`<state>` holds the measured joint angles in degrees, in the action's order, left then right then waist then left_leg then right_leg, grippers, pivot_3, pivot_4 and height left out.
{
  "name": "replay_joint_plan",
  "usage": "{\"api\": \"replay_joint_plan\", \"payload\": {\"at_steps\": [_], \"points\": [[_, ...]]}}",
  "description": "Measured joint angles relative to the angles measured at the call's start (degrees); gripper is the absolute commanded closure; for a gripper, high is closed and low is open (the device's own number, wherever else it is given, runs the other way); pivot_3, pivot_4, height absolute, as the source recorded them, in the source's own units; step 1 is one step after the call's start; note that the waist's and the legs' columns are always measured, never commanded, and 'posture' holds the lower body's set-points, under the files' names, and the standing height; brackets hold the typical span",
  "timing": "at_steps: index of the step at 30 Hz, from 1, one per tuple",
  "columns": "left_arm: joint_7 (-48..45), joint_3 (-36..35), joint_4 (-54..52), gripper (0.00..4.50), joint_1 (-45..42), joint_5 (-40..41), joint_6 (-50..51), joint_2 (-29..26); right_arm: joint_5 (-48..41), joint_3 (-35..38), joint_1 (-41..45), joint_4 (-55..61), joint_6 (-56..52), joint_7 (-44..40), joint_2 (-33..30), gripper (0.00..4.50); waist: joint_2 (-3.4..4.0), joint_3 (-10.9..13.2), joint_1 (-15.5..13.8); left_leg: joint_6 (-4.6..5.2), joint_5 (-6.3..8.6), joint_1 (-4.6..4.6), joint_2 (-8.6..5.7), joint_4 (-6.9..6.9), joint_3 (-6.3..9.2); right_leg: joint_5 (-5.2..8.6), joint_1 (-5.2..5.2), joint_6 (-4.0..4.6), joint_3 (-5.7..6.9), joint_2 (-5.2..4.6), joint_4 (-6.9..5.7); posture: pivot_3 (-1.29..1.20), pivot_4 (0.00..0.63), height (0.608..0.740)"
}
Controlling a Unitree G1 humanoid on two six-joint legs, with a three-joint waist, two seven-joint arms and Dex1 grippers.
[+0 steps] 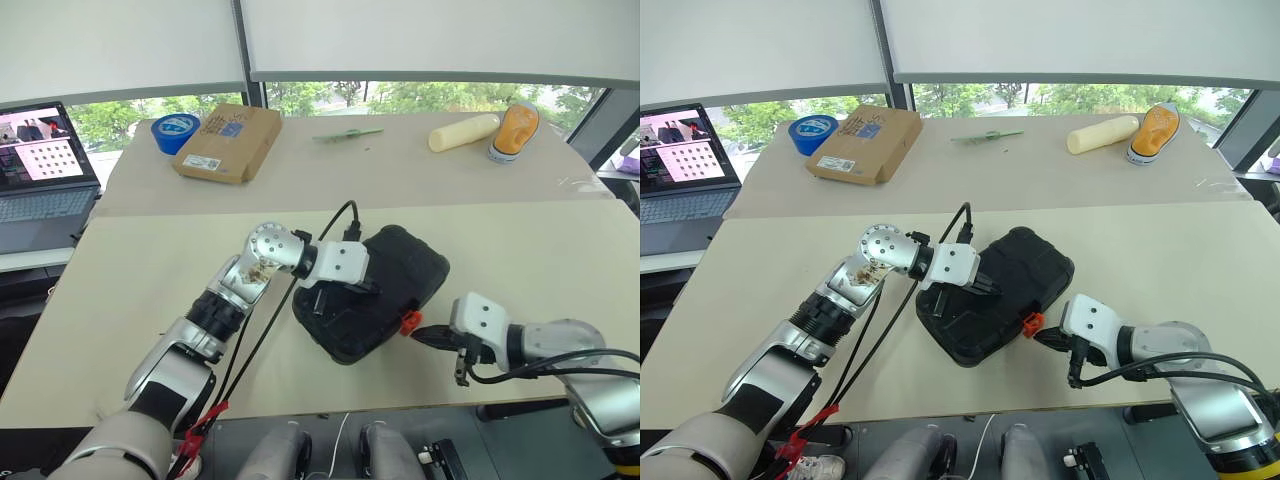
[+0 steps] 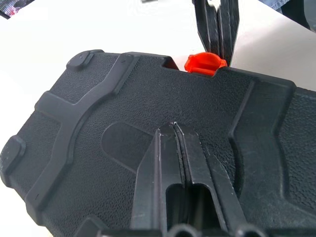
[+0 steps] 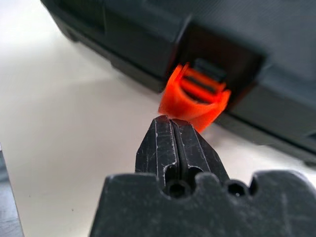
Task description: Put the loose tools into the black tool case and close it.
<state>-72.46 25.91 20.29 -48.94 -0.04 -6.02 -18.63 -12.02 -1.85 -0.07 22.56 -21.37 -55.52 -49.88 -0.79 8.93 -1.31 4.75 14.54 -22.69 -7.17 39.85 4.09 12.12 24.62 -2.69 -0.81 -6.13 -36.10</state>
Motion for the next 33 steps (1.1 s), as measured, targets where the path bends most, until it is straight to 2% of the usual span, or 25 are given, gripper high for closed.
{"api": "replay_joint_plan", "payload": {"at_steps": [15, 25, 29, 33], "points": [[-0.69, 0.23, -0.23, 4.46, -0.01, -0.60, -0.12, 0.27, 3.92, -2.49, 1.88, -3.71, 3.04, 5.35, 6.75, 4.50, 0.01, -0.01, 0.33, -0.04, -0.02, 0.00, 0.00, -0.02, -0.01, 0.00, 0.04, 0.00, -0.03, 0.04, -0.03, 0.00, 0.150, 0.735], [-0.76, 0.47, 1.79, 4.46, -0.64, -3.21, -5.34, 1.47, -1.71, 4.66, 1.28, 6.00, 0.27, 5.55, 6.66, 4.50, 0.21, -0.13, 0.58, 0.11, 0.07, 0.25, 0.02, -0.09, 0.00, 0.01, -0.21, -0.02, -0.01, 0.05, 0.03, 0.00, 0.150, 0.735], [-0.41, 0.51, 2.62, 4.46, -0.75, -4.21, -6.34, 2.30, -2.63, 4.64, 2.58, 7.62, -0.14, 5.58, 6.56, 4.50, 0.24, -0.18, 0.03, 0.53, 0.33, 0.53, -0.02, -0.08, 0.01, 0.11, -0.43, -0.17, 0.02, 0.01, 0.15, 0.00, 0.150, 0.735], [-0.57, 0.49, 2.69, 4.46, -0.75, -4.21, -6.30, 2.55, -2.10, 4.14, 2.79, 6.33, -0.15, 5.43, 5.53, 4.50, 0.26, -0.19, -0.10, 0.41, 0.28, 0.57, -0.08, -0.07, -0.01, 0.15, -0.45, -0.24, -0.01, -0.05, 0.17, 0.00, 0.150, 0.735]]}}
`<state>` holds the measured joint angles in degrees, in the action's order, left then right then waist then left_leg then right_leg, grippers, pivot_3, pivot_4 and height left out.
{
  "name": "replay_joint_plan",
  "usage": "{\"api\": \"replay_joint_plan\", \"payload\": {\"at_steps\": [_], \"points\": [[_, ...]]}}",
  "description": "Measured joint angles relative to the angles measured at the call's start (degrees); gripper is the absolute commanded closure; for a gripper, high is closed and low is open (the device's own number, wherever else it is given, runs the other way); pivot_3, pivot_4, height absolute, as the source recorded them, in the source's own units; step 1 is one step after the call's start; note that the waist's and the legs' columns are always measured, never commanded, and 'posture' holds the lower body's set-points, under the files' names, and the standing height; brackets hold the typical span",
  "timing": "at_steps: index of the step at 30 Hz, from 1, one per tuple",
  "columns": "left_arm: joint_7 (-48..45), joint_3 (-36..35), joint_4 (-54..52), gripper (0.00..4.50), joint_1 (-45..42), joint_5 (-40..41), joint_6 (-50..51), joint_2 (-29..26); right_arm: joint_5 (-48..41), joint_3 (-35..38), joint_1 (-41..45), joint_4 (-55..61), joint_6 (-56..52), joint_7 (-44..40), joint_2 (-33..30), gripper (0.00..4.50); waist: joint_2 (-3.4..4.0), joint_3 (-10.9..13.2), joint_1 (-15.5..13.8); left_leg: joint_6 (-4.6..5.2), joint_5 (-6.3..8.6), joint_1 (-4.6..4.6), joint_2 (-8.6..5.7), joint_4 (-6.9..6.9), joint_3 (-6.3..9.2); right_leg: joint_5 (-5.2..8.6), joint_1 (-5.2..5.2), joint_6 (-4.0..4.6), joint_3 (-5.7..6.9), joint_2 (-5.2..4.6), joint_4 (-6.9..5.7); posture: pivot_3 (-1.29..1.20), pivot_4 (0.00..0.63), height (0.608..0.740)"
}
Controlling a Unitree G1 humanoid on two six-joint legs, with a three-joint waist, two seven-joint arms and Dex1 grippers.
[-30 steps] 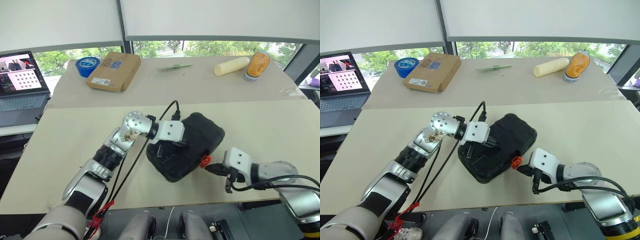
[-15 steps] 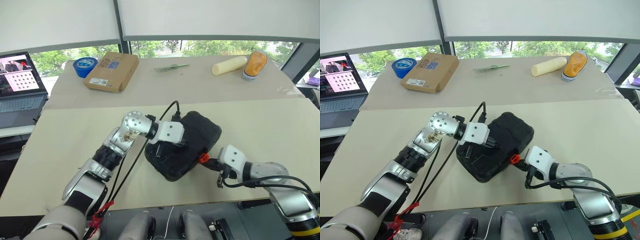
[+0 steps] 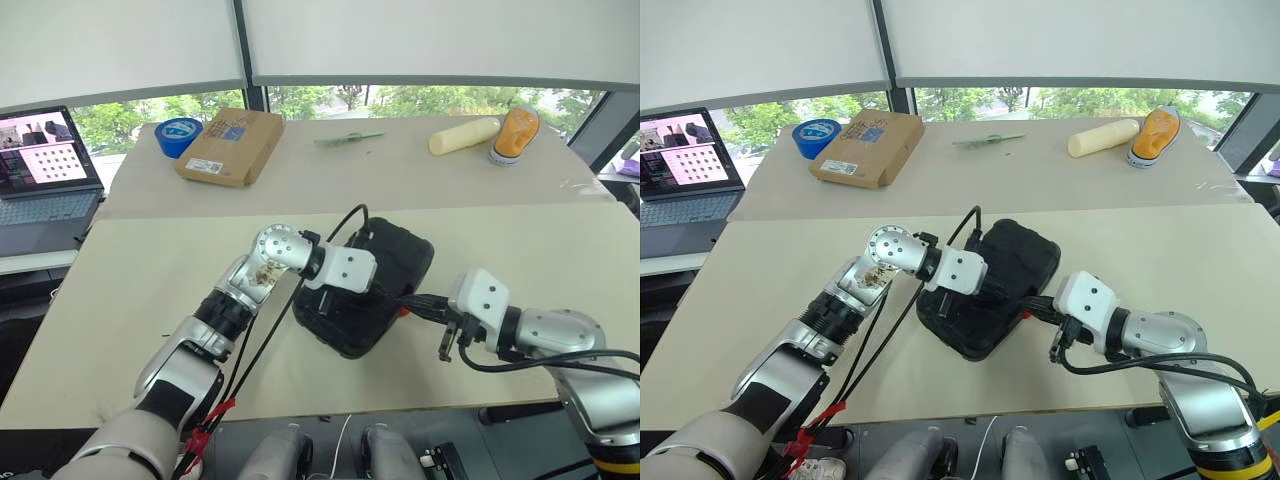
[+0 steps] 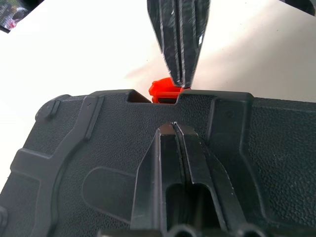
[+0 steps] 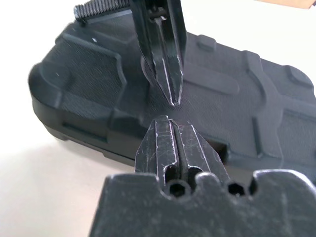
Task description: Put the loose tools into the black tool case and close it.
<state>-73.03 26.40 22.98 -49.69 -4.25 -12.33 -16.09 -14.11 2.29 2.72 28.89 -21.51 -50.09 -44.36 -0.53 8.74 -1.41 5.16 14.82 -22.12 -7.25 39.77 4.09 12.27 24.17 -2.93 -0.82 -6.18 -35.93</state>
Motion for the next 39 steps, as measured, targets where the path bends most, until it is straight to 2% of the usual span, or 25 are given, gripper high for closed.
{"api": "replay_joint_plan", "payload": {"at_steps": [5, 10, 19, 26, 39], "points": [[0.00, -0.24, -0.11, 4.46, 0.32, 0.00, 0.01, -0.36, -4.29, 3.05, -1.82, -0.23, -3.17, -4.09, -4.39, 4.50, 0.04, -0.02, -0.05, 0.02, 0.03, -0.06, 0.01, 0.00, 0.00, 0.00, -0.06, 0.00, -0.02, 0.00, -0.02, 0.00, 0.150, 0.735], [-0.07, -0.30, 0.27, 4.46, 0.27, 0.00, 0.02, -0.57, -2.29, 3.10, -2.85, -4.91, -2.52, -5.85, -7.86, 4.50, 0.08, -0.11, 0.01, 0.18, 0.13, -0.03, 0.03, -0.02, -0.02, 0.00, -0.06, 0.01, -0.01, 0.00, -0.02, 0.00, 0.150, 0.735], [0.27, -0.37, 1.29, 4.46, -0.08, 0.00, -0.16, -0.19, 1.98, -2.16, 4.39, -11.45, -0.51, -2.44, -3.10, 4.50, 0.16, -0.16, 0.04, 0.01, 0.03, -0.05, 0.02, 0.00, -0.04, 0.00, -0.05, 0.01, -0.02, -0.02, -0.06, 0.00, 0.150, 0.735], [0.04, -0.66, 1.67, 4.46, -0.10, 0.00, -0.67, -0.93, 0.92, -2.32, 5.73, -10.76, -4.61, -1.97, -0.54, 4.50, 0.17, -0.17, 0.65, 0.08, 0.08, -0.03, 0.05, -0.02, -0.03, -0.01, -0.02, 0.02, -0.03, 0.01, -0.11, 0.00, 0.150, 0.735], [0.05, -0.86, 2.54, 4.46, -0.18, 0.00, -1.46, -0.48, 1.62, -2.15, 5.81, -10.75, -4.65, -1.58, 0.42, 4.50, 0.19, -0.19, 0.72, 0.07, 0.08, 0.02, 0.04, -0.02, -0.03, -0.01, -0.05, 0.02, -0.03, 0.01, -0.12, 0.00, 0.150, 0.735]]}}
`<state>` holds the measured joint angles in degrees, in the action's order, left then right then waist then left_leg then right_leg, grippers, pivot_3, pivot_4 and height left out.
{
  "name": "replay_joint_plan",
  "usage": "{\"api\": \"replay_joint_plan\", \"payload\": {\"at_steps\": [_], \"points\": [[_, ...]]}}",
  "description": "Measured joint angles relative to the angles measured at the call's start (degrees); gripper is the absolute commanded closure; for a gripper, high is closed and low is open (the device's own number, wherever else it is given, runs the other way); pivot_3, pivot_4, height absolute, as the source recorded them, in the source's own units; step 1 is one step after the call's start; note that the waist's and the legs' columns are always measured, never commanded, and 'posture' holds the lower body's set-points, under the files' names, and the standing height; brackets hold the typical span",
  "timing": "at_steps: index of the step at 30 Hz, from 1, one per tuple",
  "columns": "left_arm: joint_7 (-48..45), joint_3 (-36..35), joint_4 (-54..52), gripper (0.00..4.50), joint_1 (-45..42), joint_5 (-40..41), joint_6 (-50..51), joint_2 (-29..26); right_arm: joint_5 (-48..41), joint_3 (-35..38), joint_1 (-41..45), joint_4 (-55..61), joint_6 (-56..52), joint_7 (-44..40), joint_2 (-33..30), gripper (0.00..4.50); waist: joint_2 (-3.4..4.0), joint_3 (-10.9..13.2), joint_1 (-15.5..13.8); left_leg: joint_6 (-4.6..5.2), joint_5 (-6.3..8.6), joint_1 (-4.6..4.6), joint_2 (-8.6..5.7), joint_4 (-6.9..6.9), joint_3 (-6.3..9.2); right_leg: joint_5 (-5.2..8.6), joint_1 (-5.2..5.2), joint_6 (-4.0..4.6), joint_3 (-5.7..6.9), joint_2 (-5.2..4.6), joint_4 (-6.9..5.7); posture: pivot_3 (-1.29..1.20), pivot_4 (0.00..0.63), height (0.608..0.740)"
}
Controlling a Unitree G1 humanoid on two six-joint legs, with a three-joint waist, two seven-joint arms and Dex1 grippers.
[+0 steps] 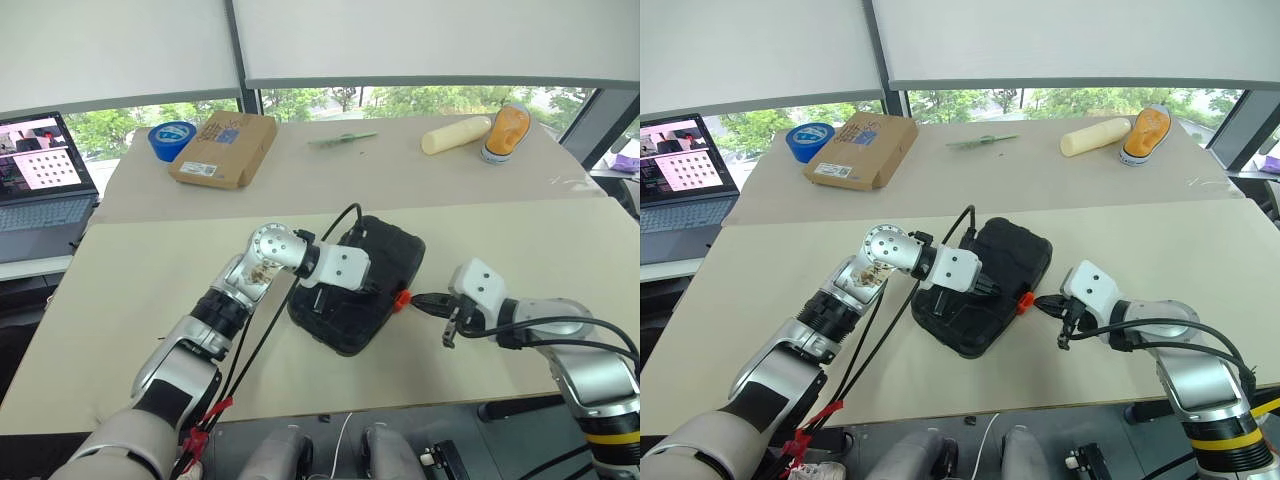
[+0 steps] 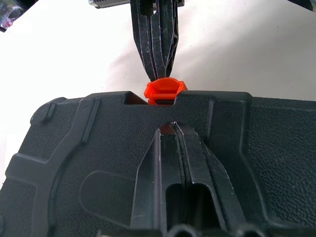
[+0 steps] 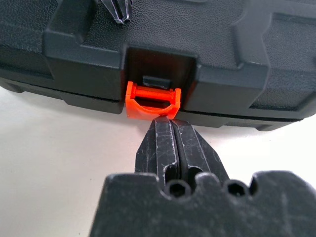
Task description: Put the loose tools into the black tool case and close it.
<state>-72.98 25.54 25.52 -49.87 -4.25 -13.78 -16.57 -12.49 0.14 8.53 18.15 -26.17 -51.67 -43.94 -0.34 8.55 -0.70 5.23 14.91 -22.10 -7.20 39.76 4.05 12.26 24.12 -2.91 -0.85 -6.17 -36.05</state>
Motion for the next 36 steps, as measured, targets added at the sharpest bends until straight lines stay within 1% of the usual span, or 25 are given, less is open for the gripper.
{"api": "replay_joint_plan", "payload": {"at_steps": [8, 13, 18, 19, 20, 21, 22, 24, 25, 26, 27, 29, 30, 32, 33, 36], "points": [[0.05, -0.30, 0.32, 4.46, -0.04, -0.02, -0.05, -0.01, 1.08, -1.50, 2.87, -1.25, 0.00, 0.85, 1.81, 4.50, 0.01, -0.01, 0.36, -0.01, 0.00, 0.02, 0.02, -0.01, 0.00, -0.01, 0.02, 0.02, -0.01, 0.04, -0.04, 0.00, 0.150, 0.735], [0.23, -0.31, 0.93, 4.46, -0.16, -0.25, -0.10, 0.06, 1.08, -1.85, 6.15, -1.43, 0.37, 0.87, 2.62, 4.50, 0.03, -0.07, 0.33, -0.01, 0.01, 0.13, 0.02, -0.04, 0.00, -0.01, 0.01, 0.02, 0.00, 0.04, -0.01, 0.00, 0.150, 0.735], [0.91, -0.34, 1.41, 4.46, -0.37, -0.56, 0.10, 0.45, 1.00, -2.64, 5.80, -1.27, 1.32, -0.19, 2.57, 4.50, 0.04, -0.09, -0.02, -0.08, 0.12, 0.16, -0.01, -0.01, 0.01, 0.00, 0.02, 0.00, 0.02, 0.01, 0.03, 0.00, 0.150, 0.735], [1.01, -0.65, 1.12, 4.49, -0.26, -0.44, 0.61, 0.25, 0.53, -2.52, 5.22, -0.78, 1.67, -0.81, 1.89, 4.21, 0.05, -0.09, -0.07, -0.08, 0.12, 0.15, -0.01, -0.02, 0.01, 0.00, 0.02, 0.01, 0.02, 0.01, 0.02, 0.00, 0.150, 0.735], [1.12, -1.06, 0.57, 4.23, 0.23, -0.12, 1.58, 0.03, -0.11, -2.03, 4.44, -0.19, 1.90, -1.50, 1.02, 3.92, 0.04, -0.09, -0.07, -0.08, 0.11, 0.13, 0.01, -0.02, 0.02, 0.00, 0.02, 0.01, 0.03, 0.03, 0.01, 0.00, 0.150, 0.735], [1.09, -1.44, -0.24, 3.95, 0.45, 0.19, 2.36, -0.55, -0.72, -1.30, 3.74, 0.23, 1.89, -2.40, 0.16, 3.79, 0.04, -0.09, -0.04, -0.08, 0.11, 0.04, 0.00, -0.03, 0.01, 0.00, 0.01, 0.01, 0.01, 0.02, -0.01, 0.00, 0.150, 0.735], [0.76, -2.03, -1.51, 3.77, 1.19, 1.00, 3.80, -2.11, -2.39, -0.10, 2.61, 0.69, 1.66, -3.98, -1.33, 3.45, 0.04, -0.08, 0.12, -0.04, 0.07, 0.00, 0.01, -0.03, 0.00, -0.01, 0.06, 0.01, -0.01, 0.04, -0.04, 0.00, 0.150, 0.735], [-0.69, -5.08, -4.63, 3.02, 3.50, 4.11, 7.65, -6.87, -6.27, 3.86, -0.37, 1.42, 0.41, -7.97, -5.06, 2.74, 0.04, -0.07, 0.68, -0.02, 0.03, -0.09, 0.05, -0.09, 0.00, -0.01, 0.22, 0.02, -0.04, 0.06, -0.08, 0.00, 0.150, 0.735], [-1.47, -7.27, -5.49, 2.79, 4.21, 5.55, 10.20, -9.73, -8.00, 6.05, -1.17, 1.37, -0.31, -9.77, -6.68, 2.48, 0.02, -0.06, 1.04, -0.09, 0.04, -0.06, 0.14, -0.09, 0.00, -0.01, 0.23, 0.04, -0.03, 0.10, -0.08, 0.00, 0.150, 0.735], [-2.65, -9.15, -7.26, 2.38, 5.41, 7.18, 13.65, -13.07, -10.47, 8.56, -1.81, 1.57, -0.84, -12.11, -8.39, 2.15, 0.03, -0.06, 1.38, -0.10, 0.05, -0.05, 0.15, -0.15, 0.01, -0.02, 0.27, 0.07, -0.04, 0.11, -0.07, 0.00, 0.150, 0.735], [-4.00, -10.82, -9.65, 2.07, 7.31, 9.09, 17.14, -16.26, -12.92, 10.88, -2.91, 1.79, -1.53, -14.68, -10.34, 1.77, 0.06, -0.05, 1.60, -0.09, 0.06, -0.01, 0.15, -0.26, 0.00, 0.00, 0.26, 0.10, -0.04, 0.09, -0.07, 0.00, 0.150, 0.735], [-5.77, -14.39, -13.04, 1.42, 10.84, 12.52, 23.09, -21.54, -16.31, 14.46, -4.29, 1.56, -2.79, -18.72, -13.14, 1.16, 0.01, 0.00, 1.59, -0.08, 0.07, 0.10, 0.16, -0.41, 0.02, 0.02, 0.24, 0.13, 0.00, 0.10, -0.03, 0.00, 0.150, 0.735], [-7.01, -15.67, -15.09, 0.97, 12.42, 14.00, 25.56, -24.02, -17.79, 15.70, -4.88, 1.45, -3.33, -20.41, -14.41, 0.74, 0.01, 0.04, 1.55, -0.07, 0.07, 0.05, 0.16, -0.48, 0.02, 0.02, 0.27, 0.13, -0.01, 0.08, 0.06, 0.00, 0.150, 0.735], [-10.20, -18.99, -21.01, 0.24, 18.20, 19.03, 33.34, -31.09, -20.63, 17.43, -4.83, -0.09, -4.89, -23.36, -16.52, 0.07, 0.03, 0.15, 1.70, -0.08, 0.12, 0.02, 0.17, -0.52, -0.03, 0.02, 0.37, 0.14, -0.06, 0.03, 0.07, 0.00, 0.150, 0.735], [-11.59, -21.84, -23.75, 0.05, 21.78, 21.96, 37.81, -35.18, -22.04, 18.59, -4.62, -1.93, -6.19, -24.53, -17.52, 0.01, -0.02, 0.20, 1.75, -0.08, 0.13, -0.01, 0.17, -0.54, -0.03, 0.02, 0.42, 0.14, -0.03, 0.04, 0.05, 0.00, 0.150, 0.735], [-12.08, -30.49, -29.35, 0.05, 27.63, 27.30, 45.41, -41.77, -23.68, 20.59, -3.14, -5.81, -7.69, -25.87, -18.76, 0.01, -0.06, 0.34, 1.12, -0.14, 0.14, -0.06, 0.16, -0.55, -0.01, 0.03, 0.43, 0.16, 0.02, -0.06, 0.18, 0.00, 0.150, 0.735]]}}
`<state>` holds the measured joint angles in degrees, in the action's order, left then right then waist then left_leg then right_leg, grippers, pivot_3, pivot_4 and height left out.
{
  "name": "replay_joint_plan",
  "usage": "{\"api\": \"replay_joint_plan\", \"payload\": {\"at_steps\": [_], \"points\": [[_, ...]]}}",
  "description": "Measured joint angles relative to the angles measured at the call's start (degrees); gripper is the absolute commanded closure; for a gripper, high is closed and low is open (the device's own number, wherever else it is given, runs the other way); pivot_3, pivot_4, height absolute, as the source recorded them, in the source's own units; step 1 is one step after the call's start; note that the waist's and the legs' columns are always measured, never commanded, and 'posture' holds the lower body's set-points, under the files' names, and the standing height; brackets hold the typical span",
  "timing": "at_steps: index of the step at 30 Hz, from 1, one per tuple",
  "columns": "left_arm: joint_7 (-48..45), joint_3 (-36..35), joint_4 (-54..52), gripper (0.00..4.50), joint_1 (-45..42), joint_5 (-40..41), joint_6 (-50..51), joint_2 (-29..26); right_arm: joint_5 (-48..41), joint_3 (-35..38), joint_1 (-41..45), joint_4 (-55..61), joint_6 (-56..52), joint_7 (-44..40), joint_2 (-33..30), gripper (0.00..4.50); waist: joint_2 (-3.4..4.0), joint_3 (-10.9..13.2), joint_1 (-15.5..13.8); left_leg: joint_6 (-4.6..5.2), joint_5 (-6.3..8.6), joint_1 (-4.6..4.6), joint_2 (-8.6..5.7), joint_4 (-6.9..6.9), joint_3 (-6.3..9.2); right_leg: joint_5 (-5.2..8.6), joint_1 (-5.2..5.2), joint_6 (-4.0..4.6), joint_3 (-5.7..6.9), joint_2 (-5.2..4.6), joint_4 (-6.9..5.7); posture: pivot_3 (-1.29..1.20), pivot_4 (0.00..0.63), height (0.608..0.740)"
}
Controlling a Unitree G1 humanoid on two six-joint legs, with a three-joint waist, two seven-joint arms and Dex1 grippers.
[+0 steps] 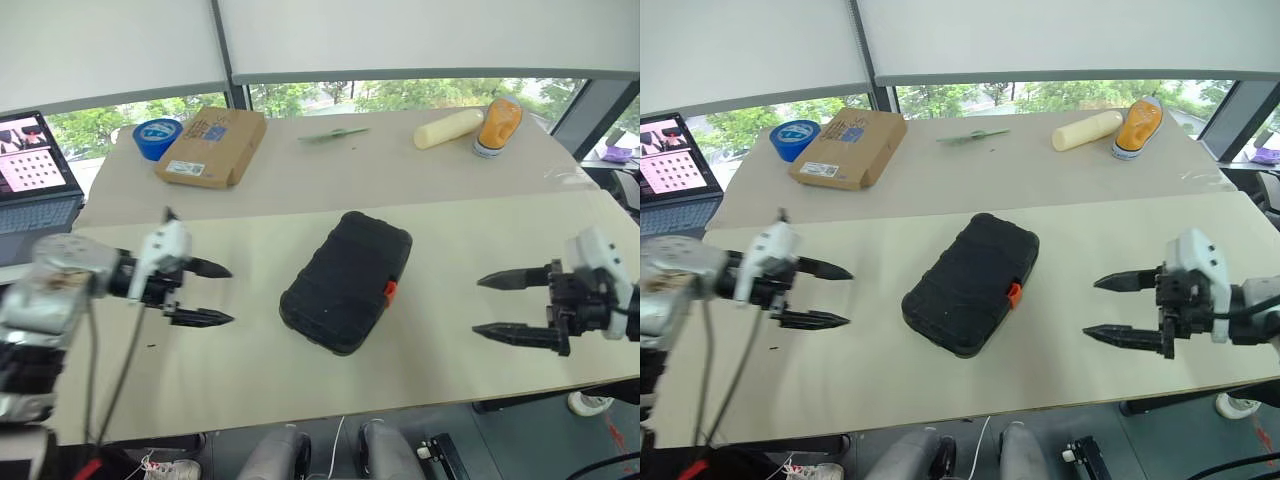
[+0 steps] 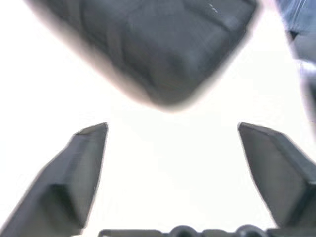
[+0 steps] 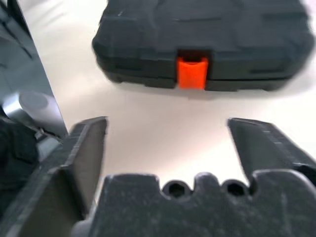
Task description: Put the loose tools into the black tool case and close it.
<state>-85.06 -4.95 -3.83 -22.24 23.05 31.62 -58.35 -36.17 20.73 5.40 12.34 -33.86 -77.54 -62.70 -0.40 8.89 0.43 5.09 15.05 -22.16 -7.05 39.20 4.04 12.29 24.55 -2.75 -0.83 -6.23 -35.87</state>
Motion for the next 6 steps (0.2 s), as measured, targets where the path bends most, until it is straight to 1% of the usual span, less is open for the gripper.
{"api": "replay_joint_plan", "payload": {"at_steps": [2, 3, 6], "points": [[1.79, -5.41, -3.24, 0.05, 2.61, 3.17, 4.11, -1.36, -0.44, 0.10, 1.65, -1.92, -0.17, 0.07, -0.06, 0.01, 0.07, 0.05, -0.86, -0.37, 0.24, 0.07, -0.03, 0.00, 0.00, 0.00, 0.03, 0.00, 0.03, 0.00, 0.10, 0.00, 0.150, 0.735], [3.16, -7.89, -5.01, 0.05, 4.24, 4.84, 6.15, -1.43, -1.08, 0.06, 2.80, -2.99, -0.62, 0.14, 0.08, 0.01, 0.07, 0.05, -1.13, -0.38, 0.25, 0.07, -0.05, 0.00, 0.00, 0.00, 0.02, 0.00, 0.04, -0.01, 0.10, 0.00, 0.150, 0.735], [5.45, -10.87, -7.95, 0.05, 8.01, 7.49, 8.76, -1.15, -1.83, 0.08, 4.08, -4.22, -1.52, 0.36, 0.29, 0.01, 0.06, 0.07, -1.47, -0.41, 0.25, 0.05, -0.05, 0.00, 0.00, 0.00, -0.09, 0.00, 0.03, -0.18, 0.10, 0.00, 0.150, 0.735]]}}
